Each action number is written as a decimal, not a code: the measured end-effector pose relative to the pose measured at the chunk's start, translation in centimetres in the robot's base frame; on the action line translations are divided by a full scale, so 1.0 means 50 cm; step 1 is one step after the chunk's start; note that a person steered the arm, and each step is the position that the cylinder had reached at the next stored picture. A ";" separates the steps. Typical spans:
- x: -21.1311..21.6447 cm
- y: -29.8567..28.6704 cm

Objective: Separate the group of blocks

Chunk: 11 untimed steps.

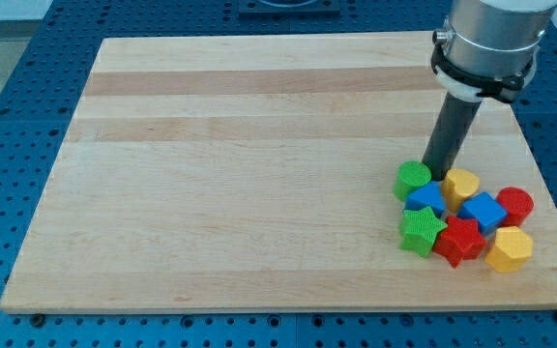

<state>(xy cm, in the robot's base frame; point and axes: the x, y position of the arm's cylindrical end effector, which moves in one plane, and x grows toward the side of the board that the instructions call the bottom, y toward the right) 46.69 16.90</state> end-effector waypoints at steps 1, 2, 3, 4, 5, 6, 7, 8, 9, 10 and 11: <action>0.000 0.000; -0.030 0.013; -0.054 0.102; -0.046 0.229; -0.037 0.266; -0.006 0.268; 0.074 0.281; 0.122 0.283; 0.124 0.248; 0.129 0.184; 0.135 0.119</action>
<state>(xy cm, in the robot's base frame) 53.44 22.86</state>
